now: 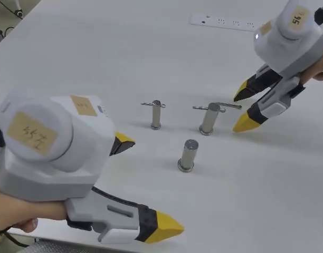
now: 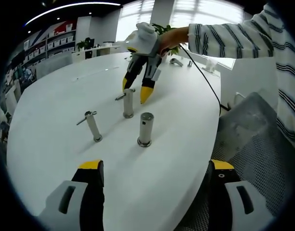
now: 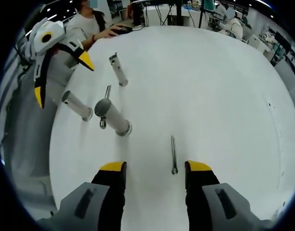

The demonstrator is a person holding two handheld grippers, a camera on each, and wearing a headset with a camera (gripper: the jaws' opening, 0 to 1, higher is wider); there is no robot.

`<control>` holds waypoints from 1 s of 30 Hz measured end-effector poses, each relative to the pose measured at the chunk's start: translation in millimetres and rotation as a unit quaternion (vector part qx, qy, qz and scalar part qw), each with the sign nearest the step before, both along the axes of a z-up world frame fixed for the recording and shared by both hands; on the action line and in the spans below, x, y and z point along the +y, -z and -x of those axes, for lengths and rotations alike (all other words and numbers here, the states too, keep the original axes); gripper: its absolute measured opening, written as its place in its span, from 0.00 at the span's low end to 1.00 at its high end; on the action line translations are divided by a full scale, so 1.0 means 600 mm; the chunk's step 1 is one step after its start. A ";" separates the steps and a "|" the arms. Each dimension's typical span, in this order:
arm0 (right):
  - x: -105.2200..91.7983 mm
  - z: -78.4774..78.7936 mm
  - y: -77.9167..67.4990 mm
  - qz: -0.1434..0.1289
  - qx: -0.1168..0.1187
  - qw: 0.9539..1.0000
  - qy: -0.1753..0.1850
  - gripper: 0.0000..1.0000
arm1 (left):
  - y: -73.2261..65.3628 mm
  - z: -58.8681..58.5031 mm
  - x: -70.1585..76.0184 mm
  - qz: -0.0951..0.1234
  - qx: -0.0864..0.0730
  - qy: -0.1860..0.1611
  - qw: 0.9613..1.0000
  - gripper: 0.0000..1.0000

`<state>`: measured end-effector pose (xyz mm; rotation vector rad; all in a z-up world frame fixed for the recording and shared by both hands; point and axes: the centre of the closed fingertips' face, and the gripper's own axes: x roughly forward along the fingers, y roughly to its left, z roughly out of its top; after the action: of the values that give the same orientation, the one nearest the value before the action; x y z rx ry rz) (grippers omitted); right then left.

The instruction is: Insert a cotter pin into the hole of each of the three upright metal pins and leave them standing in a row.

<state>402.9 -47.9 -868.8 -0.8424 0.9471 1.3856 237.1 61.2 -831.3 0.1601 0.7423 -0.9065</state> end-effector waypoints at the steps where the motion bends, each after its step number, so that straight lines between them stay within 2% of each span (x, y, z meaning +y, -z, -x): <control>1: 0.000 0.000 0.000 0.001 -0.001 1.000 0.000 0.50 | 0.000 0.000 0.000 0.000 0.000 0.000 1.000 0.89; 3: -0.001 0.000 0.002 0.014 -0.015 1.000 -0.015 0.47 | 0.000 -0.001 -0.001 0.004 0.001 -0.002 1.000 0.89; 9: 0.003 0.005 0.003 0.034 -0.026 0.999 -0.026 0.39 | 0.001 -0.001 -0.003 0.002 0.001 -0.002 1.000 0.88; 17: 0.005 0.010 0.001 0.054 -0.027 0.998 -0.029 0.36 | 0.006 0.003 0.001 -0.004 0.005 -0.002 1.000 0.86; 19: 0.008 0.012 0.000 0.055 -0.027 0.998 -0.025 0.31 | 0.002 0.004 0.000 -0.002 -0.003 0.003 1.000 0.82; 21: 0.009 0.016 -0.001 0.059 -0.029 0.997 -0.033 0.29 | -0.001 0.003 -0.002 0.004 -0.004 0.000 1.000 0.80; 23: 0.009 0.017 -0.001 0.062 -0.029 0.997 -0.035 0.28 | -0.003 0.002 -0.002 0.003 -0.005 0.000 1.000 0.81; 24: 0.009 0.017 -0.001 0.064 -0.029 0.997 -0.034 0.27 | -0.005 0.000 -0.001 -0.001 -0.011 0.003 1.000 0.80; 30: 0.011 0.015 -0.001 0.072 -0.028 0.997 -0.019 0.24 | -0.012 -0.007 0.002 0.002 -0.018 -0.005 1.000 0.79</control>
<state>394.0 -41.2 -868.4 -1.0074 1.0014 1.3308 241.0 62.5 -823.9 0.1688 0.7081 -0.8924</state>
